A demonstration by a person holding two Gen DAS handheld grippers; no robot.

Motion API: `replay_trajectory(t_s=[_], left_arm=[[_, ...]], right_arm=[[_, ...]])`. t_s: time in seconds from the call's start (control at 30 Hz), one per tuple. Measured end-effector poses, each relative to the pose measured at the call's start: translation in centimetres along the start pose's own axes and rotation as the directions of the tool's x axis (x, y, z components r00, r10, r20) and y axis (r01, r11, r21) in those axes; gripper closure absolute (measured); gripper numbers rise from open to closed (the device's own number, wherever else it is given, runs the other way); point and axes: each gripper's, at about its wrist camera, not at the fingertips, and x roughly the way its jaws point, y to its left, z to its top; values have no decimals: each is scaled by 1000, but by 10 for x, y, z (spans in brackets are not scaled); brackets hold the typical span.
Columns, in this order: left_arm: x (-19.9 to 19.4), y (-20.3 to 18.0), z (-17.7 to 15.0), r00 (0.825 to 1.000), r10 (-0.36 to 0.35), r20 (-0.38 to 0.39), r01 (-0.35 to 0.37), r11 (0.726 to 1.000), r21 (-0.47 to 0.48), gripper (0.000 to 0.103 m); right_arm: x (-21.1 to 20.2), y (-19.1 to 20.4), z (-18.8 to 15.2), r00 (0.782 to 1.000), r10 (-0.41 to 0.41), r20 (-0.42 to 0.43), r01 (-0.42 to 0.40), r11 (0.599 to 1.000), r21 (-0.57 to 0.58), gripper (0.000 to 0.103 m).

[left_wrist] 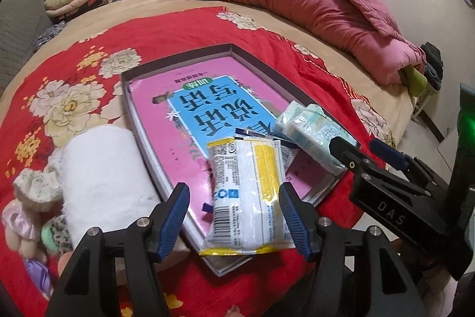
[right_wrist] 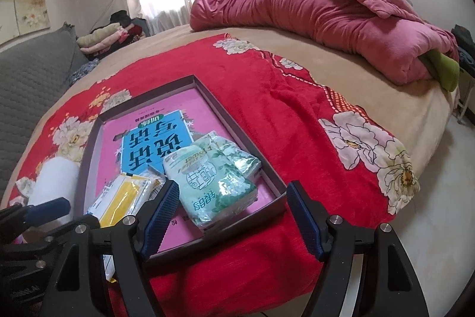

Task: Organize soft objects
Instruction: 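Open right tool to drop the tissue pack while left tool releases the yellow bag, then withdraw both tools from the tray back toward the pile of soft items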

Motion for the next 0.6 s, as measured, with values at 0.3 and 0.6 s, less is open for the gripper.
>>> replay_trajectory(t_s=[0.3, 0.6], left_arm=[[-17, 4, -8, 1000, 3, 8, -2, 999, -41, 41], [-36, 13, -25, 1000, 3, 18, -2, 999, -37, 41]], right_arm=[[-5, 7, -1, 1000, -3, 12, 3, 1000, -23, 27], [-17, 17, 2, 1000, -14, 26, 15, 998, -58, 27]])
